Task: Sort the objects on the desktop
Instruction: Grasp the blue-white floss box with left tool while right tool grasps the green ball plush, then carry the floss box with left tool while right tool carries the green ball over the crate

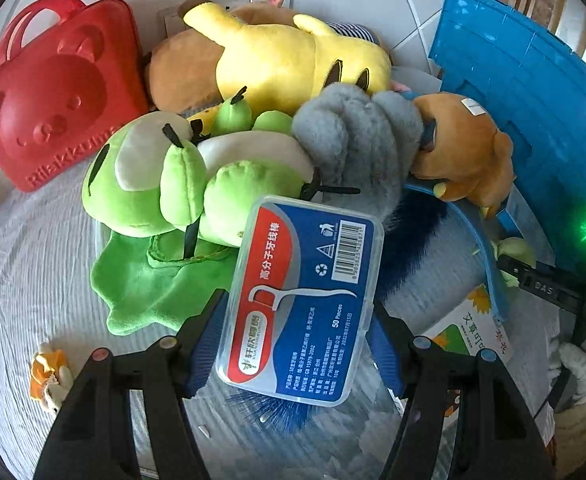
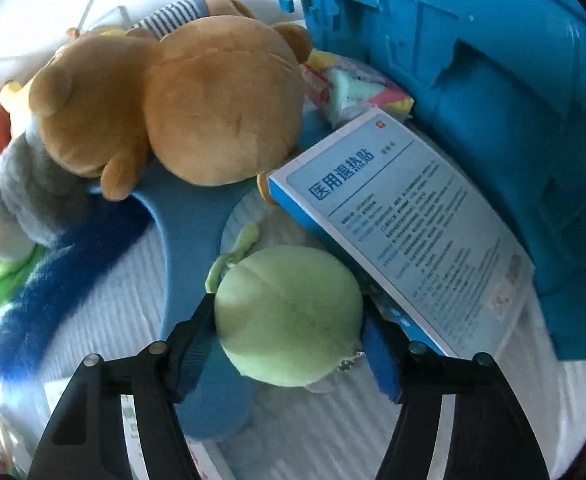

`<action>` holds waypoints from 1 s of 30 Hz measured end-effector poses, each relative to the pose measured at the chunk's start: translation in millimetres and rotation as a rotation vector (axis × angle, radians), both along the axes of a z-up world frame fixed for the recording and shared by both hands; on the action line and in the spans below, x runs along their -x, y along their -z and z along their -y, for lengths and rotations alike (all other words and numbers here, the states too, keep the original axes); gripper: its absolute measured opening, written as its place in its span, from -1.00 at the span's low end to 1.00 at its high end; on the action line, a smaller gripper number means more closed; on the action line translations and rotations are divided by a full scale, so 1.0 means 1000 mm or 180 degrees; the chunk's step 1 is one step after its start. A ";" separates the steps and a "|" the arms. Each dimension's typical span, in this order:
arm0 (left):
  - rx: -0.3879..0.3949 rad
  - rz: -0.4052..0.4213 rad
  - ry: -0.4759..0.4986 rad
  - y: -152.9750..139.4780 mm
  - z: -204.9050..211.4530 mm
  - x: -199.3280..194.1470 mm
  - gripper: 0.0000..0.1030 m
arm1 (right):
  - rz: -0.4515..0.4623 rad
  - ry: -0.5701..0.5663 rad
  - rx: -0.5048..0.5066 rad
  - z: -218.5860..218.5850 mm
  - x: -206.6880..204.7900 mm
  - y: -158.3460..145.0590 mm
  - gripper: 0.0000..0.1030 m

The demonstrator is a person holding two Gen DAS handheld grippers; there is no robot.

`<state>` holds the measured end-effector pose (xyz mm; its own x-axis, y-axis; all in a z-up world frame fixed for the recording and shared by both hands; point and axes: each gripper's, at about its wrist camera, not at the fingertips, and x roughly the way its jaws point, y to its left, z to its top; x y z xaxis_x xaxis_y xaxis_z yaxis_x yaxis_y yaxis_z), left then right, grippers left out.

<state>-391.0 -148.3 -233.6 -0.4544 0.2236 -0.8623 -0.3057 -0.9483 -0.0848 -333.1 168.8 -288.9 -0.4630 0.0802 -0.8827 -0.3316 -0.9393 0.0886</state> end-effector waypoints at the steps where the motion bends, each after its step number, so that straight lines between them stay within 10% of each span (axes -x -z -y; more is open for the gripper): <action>1: -0.0004 0.0000 0.0000 -0.001 0.000 -0.001 0.27 | -0.0004 -0.0011 -0.0002 0.001 -0.003 -0.003 0.29; 15: -0.0157 -0.0194 0.0152 -0.047 -0.010 -0.036 0.27 | -0.0356 -0.0233 -0.0103 0.037 -0.076 -0.084 0.29; 30: -0.0436 -0.0669 0.0308 -0.140 -0.050 -0.102 0.27 | -0.1082 -0.0557 -0.0603 0.046 -0.158 -0.235 0.30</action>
<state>-289.4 -98.6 -93.5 -0.5911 0.3827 -0.7100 -0.4188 -0.8979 -0.1353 -175.1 123.2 -54.3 -0.7461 0.1207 -0.6548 -0.1474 -0.9890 -0.0144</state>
